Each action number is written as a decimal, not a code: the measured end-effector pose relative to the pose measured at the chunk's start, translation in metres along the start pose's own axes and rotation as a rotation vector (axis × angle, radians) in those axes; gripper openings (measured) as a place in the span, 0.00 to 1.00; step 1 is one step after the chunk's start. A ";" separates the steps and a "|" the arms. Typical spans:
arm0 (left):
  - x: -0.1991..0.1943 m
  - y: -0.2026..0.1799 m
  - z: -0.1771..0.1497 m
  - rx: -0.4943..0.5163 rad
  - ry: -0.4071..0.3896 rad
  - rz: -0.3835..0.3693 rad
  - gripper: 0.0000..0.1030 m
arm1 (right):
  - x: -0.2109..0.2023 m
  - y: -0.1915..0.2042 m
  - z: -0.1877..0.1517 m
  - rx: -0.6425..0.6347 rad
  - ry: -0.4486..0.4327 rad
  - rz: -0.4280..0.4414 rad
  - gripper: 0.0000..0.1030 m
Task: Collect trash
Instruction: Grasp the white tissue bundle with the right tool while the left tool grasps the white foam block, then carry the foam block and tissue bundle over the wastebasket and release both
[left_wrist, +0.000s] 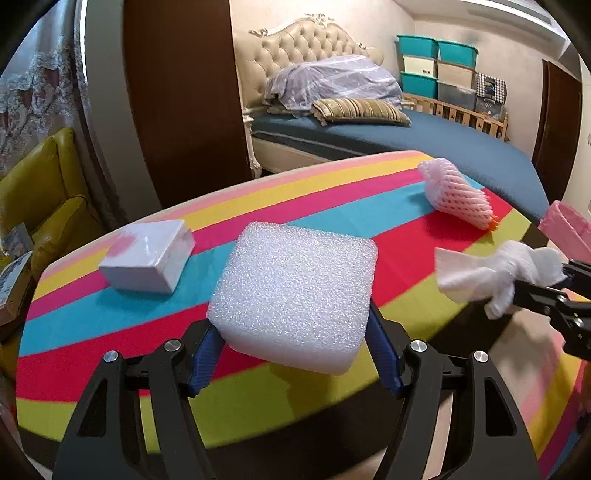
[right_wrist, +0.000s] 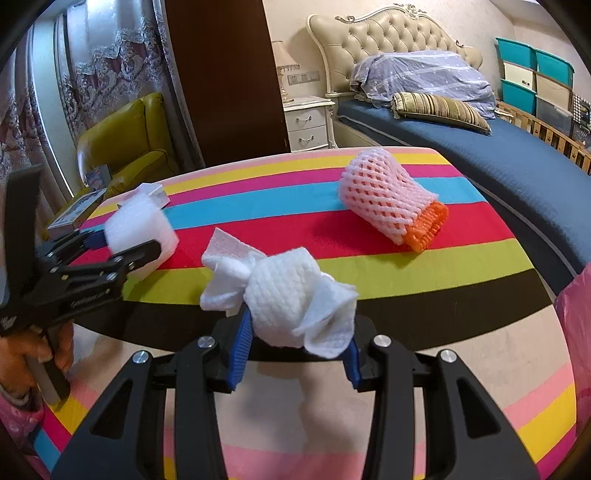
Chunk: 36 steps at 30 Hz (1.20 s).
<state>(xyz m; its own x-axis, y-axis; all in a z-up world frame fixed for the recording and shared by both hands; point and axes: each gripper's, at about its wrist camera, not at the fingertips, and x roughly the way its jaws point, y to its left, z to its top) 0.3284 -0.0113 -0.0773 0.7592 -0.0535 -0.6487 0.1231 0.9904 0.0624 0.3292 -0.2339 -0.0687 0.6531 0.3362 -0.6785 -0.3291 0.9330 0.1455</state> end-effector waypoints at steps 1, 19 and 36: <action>-0.006 -0.001 -0.003 -0.006 -0.011 0.001 0.64 | -0.002 0.001 -0.001 0.001 -0.002 -0.001 0.39; -0.078 -0.038 -0.030 -0.049 -0.195 -0.059 0.64 | -0.059 0.013 -0.026 0.009 -0.127 -0.028 0.39; -0.089 -0.077 -0.024 0.028 -0.243 -0.128 0.65 | -0.114 -0.020 -0.047 0.078 -0.252 -0.110 0.40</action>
<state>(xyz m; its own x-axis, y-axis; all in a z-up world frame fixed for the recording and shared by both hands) 0.2359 -0.0794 -0.0429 0.8670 -0.2108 -0.4515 0.2435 0.9698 0.0148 0.2299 -0.2967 -0.0281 0.8343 0.2448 -0.4939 -0.2000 0.9694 0.1426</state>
